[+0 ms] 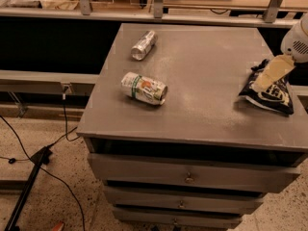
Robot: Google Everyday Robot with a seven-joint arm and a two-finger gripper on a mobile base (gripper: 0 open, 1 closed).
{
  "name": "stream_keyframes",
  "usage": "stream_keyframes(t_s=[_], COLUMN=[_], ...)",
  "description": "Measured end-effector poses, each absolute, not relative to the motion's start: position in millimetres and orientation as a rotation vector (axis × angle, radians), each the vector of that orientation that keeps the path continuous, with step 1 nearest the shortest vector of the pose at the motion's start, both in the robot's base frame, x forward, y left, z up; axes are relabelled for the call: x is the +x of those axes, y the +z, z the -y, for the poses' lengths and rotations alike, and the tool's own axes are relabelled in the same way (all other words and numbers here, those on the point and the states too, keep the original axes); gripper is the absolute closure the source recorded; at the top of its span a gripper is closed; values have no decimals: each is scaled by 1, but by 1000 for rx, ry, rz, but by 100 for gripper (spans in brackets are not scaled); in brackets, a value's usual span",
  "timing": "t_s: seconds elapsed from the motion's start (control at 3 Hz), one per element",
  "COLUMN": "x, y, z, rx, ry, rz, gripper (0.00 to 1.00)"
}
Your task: Move blue chip bag near redbull can
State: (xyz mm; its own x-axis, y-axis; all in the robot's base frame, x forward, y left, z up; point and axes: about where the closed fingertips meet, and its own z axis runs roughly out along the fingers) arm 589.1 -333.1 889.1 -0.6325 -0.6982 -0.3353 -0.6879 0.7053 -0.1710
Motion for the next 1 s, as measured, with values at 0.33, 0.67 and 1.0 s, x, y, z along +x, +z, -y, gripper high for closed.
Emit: stream_keyframes(t_s=[0.33,0.67,1.0], x=[590,592,595], y=[886,877,866], z=[333,333,333], rx=[-1084,-1089,-1096], ry=[-12,39,85], rz=[-2541,-2562,-2570], gripper=[0,0,13])
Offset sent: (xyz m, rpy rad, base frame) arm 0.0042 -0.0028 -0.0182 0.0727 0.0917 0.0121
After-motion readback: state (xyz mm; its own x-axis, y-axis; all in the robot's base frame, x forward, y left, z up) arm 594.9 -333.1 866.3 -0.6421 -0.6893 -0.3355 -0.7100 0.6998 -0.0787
